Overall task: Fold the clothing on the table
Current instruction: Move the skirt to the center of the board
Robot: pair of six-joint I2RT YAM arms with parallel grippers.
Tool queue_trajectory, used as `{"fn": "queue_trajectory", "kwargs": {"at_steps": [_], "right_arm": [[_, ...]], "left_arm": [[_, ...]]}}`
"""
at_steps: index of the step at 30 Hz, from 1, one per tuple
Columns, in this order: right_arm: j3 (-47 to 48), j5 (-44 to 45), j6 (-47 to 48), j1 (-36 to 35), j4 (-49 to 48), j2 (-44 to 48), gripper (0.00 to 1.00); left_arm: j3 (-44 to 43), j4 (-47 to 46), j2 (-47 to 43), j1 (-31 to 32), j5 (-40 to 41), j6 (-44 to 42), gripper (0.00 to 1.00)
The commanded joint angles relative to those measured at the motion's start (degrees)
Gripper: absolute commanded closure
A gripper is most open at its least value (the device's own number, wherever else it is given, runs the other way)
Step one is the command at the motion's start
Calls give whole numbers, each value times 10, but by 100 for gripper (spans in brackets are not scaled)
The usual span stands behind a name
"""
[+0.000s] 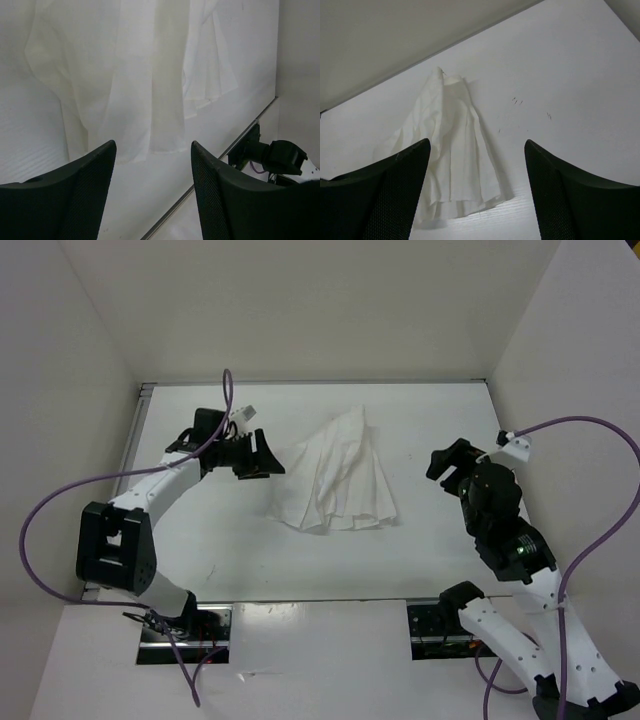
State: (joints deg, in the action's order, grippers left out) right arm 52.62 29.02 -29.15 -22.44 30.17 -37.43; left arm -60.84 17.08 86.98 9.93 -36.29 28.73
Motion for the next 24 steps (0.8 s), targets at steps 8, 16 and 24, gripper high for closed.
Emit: {"fn": "queue_trajectory", "kwargs": {"at_steps": [8,16,24], "right_arm": [[-41,-90,-11,5,-18,46,19],[-29,-134,9,5,3,97,19],[22,-155,63,-2,25,137,19]], "left_arm": [[-365,23,267,160,281,-21,31],[-506,58,400,252,456,-21,30],[-574,127,463,311,637,31,91]]}}
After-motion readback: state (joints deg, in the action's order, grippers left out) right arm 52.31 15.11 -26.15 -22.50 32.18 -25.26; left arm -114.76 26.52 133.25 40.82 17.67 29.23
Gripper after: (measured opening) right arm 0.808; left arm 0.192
